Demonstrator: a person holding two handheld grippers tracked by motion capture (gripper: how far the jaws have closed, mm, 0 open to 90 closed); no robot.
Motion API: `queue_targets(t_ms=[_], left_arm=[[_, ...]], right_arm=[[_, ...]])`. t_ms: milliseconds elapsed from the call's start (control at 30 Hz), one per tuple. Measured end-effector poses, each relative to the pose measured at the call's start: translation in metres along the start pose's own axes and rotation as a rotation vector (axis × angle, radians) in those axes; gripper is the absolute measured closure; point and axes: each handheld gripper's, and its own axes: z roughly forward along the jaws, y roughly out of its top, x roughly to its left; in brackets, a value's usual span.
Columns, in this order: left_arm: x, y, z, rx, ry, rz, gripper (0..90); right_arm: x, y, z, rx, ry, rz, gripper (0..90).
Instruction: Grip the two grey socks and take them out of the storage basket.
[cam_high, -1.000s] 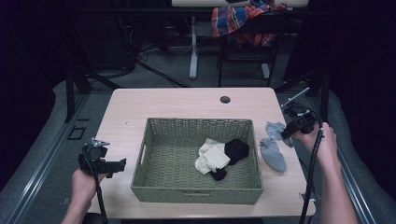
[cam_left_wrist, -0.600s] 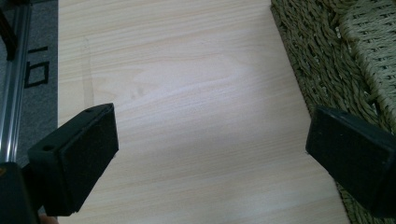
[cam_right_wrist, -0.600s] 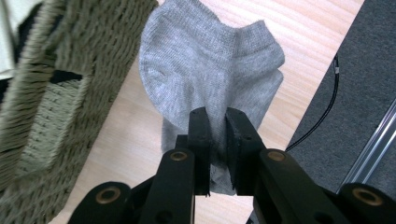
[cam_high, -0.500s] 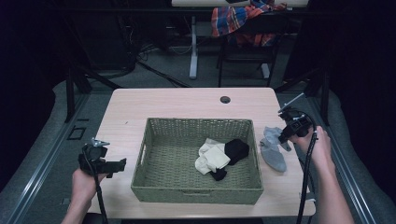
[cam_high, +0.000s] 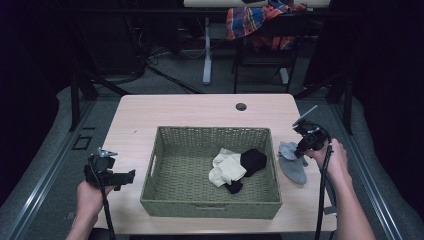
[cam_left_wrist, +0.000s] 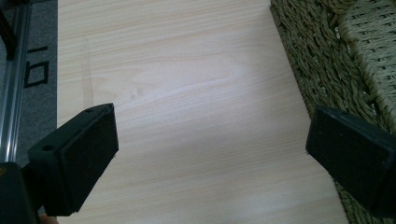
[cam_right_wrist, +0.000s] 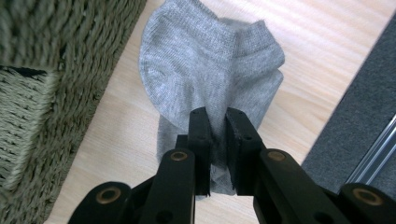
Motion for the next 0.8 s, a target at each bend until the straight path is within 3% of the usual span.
queue_targets(t_ms=[167,533,600,633,700,800], left_arm=[[0.000,0.000,0.000,0.000,0.001,-0.001,2.6],[-0.001,0.000,0.000,-0.002,0.003,-0.001,2.5],[-0.001,0.000,0.000,-0.003,0.002,-0.001,2.5],[-0.001,0.000,0.000,-0.003,0.002,0.001,2.5],[-0.001,0.000,-0.001,-0.006,0.003,0.001,2.5],[-0.001,0.000,0.000,-0.001,0.002,-0.002,2.5]], right_arm=[[0.003,0.002,0.012,0.013,-0.012,0.003,81.7],[-0.002,0.001,0.037,0.050,0.028,0.021,81.4],[-0.003,0.002,0.037,0.065,0.016,0.009,81.1],[-0.001,-0.001,0.041,0.006,0.034,0.051,81.0],[-0.003,0.000,0.040,0.051,0.024,0.029,80.6],[-0.003,-0.001,0.041,0.027,0.025,0.052,78.3]])
